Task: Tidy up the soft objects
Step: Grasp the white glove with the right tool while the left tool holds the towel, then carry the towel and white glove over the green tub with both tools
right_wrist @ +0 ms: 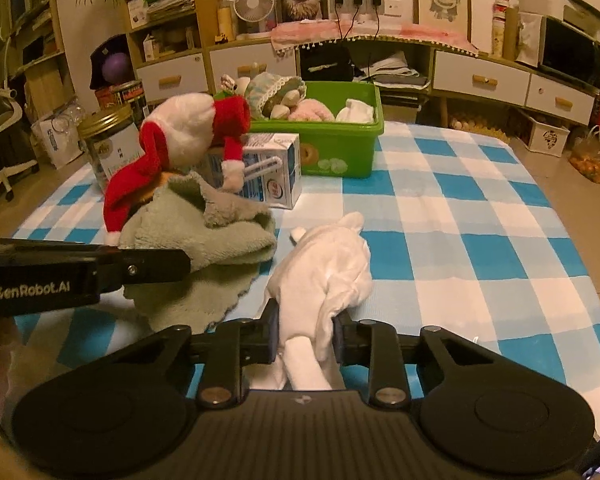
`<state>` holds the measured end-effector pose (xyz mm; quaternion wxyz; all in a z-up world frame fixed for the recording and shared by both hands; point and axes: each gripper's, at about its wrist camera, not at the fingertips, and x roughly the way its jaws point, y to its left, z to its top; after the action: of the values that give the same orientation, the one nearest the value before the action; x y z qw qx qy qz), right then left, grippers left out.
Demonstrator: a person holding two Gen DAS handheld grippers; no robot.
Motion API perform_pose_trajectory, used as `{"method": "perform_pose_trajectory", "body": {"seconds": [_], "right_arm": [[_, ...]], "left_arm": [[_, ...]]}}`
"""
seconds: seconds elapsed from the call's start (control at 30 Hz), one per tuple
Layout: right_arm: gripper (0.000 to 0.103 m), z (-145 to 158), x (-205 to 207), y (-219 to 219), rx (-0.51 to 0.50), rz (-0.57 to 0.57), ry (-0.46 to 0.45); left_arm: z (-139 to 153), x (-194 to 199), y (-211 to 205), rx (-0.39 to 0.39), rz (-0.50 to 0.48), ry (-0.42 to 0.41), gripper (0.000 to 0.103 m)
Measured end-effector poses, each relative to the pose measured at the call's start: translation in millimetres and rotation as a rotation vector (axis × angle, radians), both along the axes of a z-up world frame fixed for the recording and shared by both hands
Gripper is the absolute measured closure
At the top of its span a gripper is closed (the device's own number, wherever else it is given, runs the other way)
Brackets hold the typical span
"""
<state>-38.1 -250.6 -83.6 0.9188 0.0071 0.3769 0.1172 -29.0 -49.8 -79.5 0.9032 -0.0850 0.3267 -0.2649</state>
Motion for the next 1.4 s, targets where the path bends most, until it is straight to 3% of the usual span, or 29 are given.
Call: {"method": "perform_pose_trajectory", "body": {"seconds": [0.7, 1.4], "right_arm": [[0.089, 35, 6, -15, 0.1, -0.069, -0.095], [0.089, 93, 48, -18, 0.244, -0.162, -0.199]], "left_arm": [[41, -11, -10, -0.001, -0.08, -0.204, 0.098], [99, 25, 14, -0.101, 0.036, -0.297, 0.098]]}}
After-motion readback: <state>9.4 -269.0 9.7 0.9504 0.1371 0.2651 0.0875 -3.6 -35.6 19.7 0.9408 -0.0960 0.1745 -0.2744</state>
